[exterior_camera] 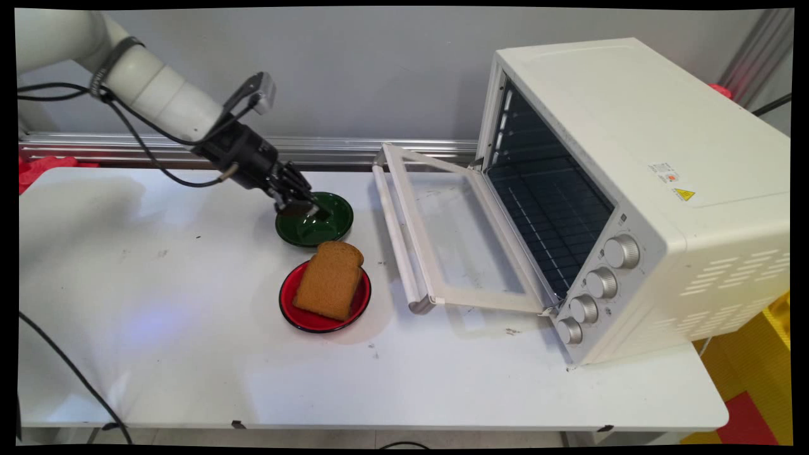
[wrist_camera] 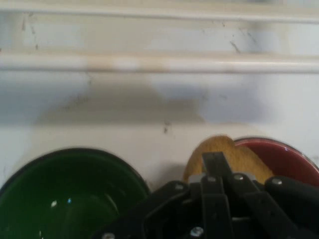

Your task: Close the oven

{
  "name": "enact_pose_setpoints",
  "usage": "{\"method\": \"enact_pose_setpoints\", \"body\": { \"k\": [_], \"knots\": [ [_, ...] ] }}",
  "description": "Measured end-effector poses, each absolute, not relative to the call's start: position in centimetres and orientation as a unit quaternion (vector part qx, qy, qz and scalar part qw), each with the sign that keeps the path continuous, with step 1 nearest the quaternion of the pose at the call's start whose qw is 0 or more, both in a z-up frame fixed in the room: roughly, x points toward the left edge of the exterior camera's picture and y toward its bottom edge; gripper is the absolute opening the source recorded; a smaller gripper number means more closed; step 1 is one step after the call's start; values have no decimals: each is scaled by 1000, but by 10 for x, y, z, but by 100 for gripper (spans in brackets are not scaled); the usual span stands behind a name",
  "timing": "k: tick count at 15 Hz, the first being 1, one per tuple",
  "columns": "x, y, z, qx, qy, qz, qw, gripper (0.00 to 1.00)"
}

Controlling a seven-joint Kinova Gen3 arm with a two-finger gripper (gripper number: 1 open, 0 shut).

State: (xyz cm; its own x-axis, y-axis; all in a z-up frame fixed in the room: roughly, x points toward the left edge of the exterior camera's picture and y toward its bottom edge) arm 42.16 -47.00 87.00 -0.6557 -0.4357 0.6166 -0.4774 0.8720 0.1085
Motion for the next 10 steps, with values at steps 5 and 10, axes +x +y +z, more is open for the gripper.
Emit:
{"method": "enact_pose_setpoints", "body": {
  "k": [5, 10],
  "knots": [
    [399, -485, 848, 243, -909, 37, 338, 0],
    [377, -501, 817, 233, -909, 43, 344, 0]
  ]
}}
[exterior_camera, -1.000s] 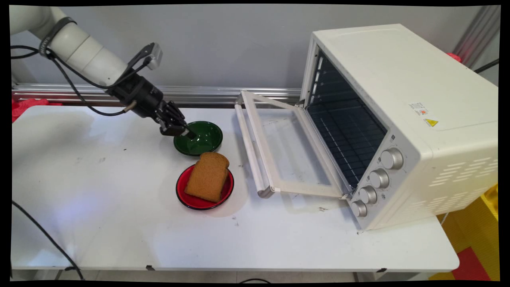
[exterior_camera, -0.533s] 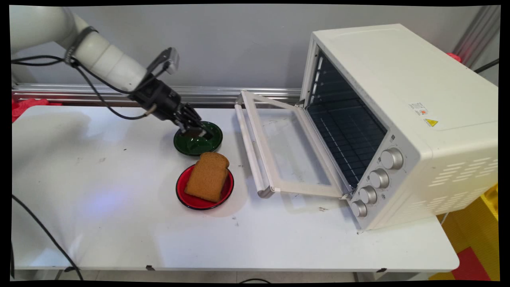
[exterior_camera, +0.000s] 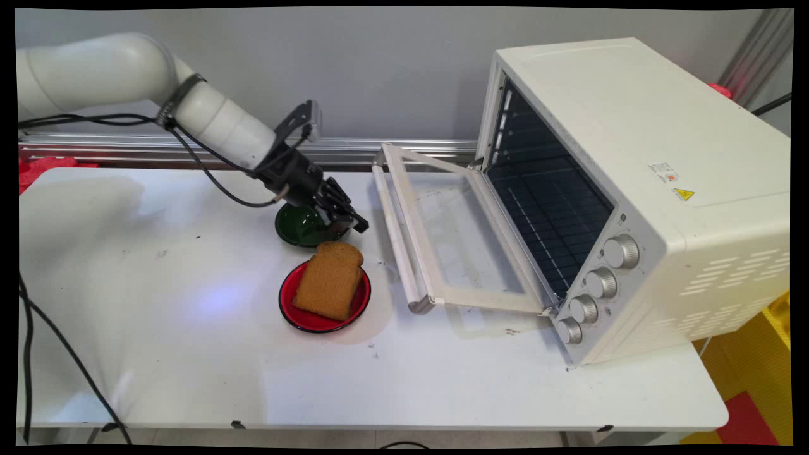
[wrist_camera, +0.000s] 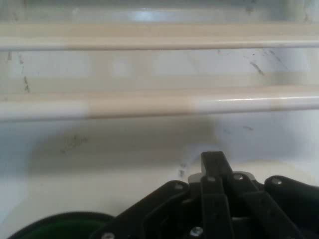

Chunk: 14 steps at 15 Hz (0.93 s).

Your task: Close the oven

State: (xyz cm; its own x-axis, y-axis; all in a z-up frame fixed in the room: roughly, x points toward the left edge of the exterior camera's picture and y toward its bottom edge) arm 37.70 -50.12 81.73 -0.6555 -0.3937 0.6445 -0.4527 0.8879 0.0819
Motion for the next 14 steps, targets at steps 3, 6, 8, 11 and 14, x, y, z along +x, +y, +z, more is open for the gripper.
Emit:
{"method": "enact_pose_setpoints", "body": {
  "k": [3, 6, 8, 11, 14],
  "knots": [
    [368, -510, 798, 230, -909, 46, 345, 0],
    [362, -516, 785, 230, -908, 48, 347, 0],
    [358, -520, 779, 229, -906, 48, 352, 0],
    [352, -523, 776, 224, -902, 48, 366, 0],
    [348, -525, 776, 220, -897, 47, 379, 0]
  ]
}}
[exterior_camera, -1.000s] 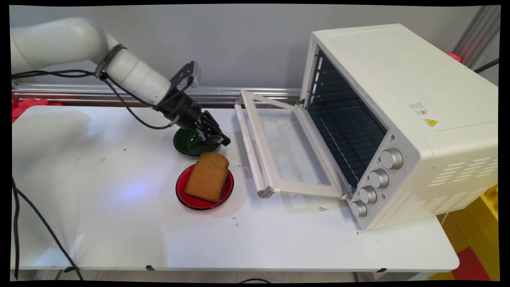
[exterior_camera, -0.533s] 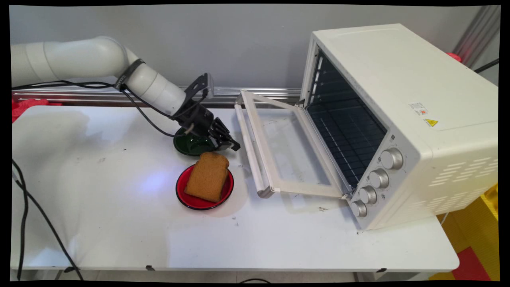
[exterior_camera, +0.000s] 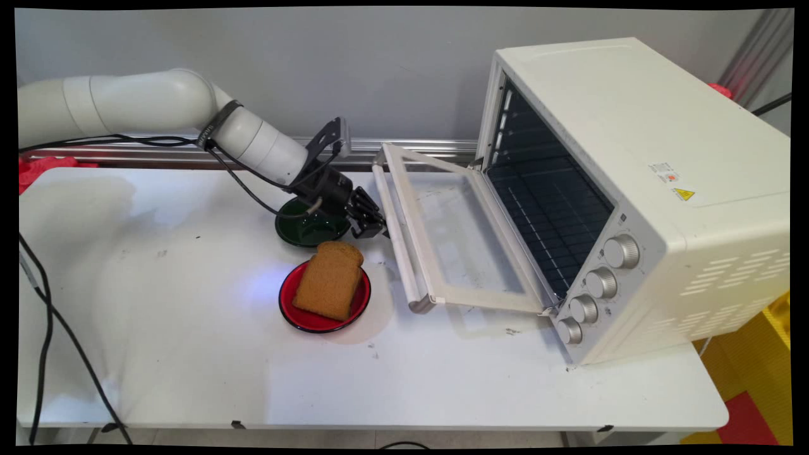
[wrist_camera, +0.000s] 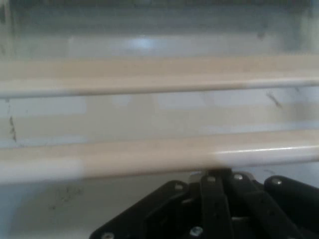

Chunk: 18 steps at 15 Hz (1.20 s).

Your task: Close the oven

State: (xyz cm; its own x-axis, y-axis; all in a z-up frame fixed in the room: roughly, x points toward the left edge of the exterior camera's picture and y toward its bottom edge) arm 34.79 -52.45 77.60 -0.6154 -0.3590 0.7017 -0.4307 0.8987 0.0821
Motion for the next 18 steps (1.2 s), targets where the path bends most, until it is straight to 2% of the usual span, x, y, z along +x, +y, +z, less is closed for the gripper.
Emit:
{"method": "enact_pose_setpoints", "body": {
  "k": [9, 18],
  "knots": [
    [339, -532, 804, 209, -880, 51, 424, 0],
    [306, -552, 856, 202, -854, 61, 476, 0]
  ]
}}
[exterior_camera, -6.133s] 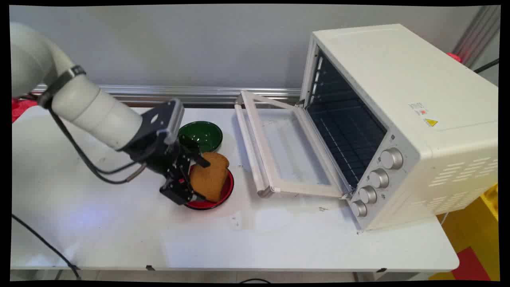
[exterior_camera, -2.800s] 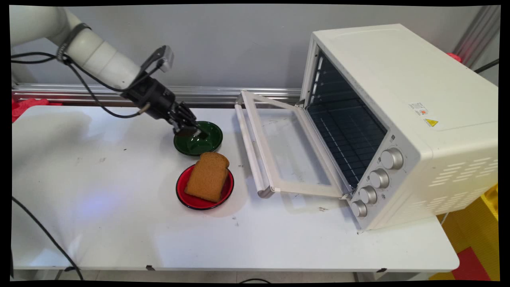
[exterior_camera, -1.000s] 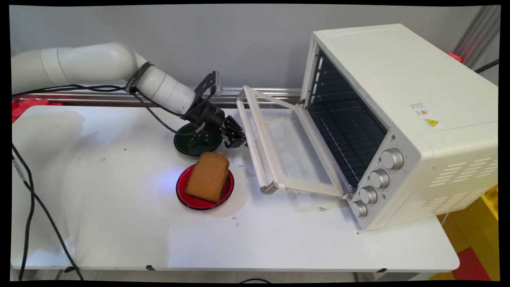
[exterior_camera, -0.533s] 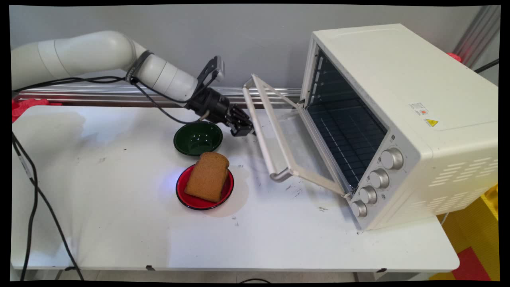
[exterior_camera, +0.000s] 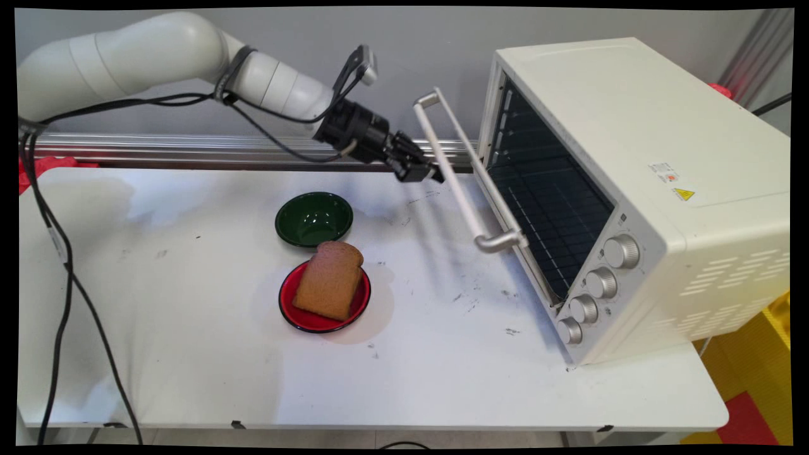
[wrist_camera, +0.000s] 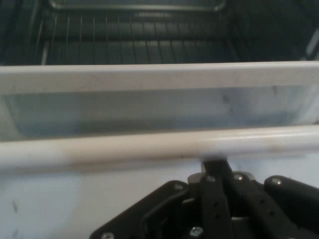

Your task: Close the oven

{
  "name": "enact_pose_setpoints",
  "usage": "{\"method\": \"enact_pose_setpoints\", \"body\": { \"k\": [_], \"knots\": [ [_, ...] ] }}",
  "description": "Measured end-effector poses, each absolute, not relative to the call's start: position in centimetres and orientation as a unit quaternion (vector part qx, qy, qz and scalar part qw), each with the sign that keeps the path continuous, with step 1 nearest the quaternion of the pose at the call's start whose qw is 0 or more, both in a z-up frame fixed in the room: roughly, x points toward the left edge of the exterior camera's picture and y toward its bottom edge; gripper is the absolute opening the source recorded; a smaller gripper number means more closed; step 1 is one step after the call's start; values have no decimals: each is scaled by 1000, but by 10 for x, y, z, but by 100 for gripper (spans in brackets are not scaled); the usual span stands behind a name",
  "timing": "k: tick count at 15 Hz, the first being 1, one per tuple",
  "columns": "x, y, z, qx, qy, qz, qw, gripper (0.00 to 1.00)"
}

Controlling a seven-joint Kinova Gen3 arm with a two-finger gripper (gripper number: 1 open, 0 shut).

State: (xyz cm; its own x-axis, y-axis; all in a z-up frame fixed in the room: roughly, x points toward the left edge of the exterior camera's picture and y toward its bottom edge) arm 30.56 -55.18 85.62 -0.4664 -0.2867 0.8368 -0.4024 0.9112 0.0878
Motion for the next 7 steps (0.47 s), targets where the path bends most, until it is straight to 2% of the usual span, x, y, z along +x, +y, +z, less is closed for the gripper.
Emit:
{"method": "enact_pose_setpoints", "body": {
  "k": [7],
  "knots": [
    [282, -566, 880, 203, -840, 65, 498, 0]
  ]
}}
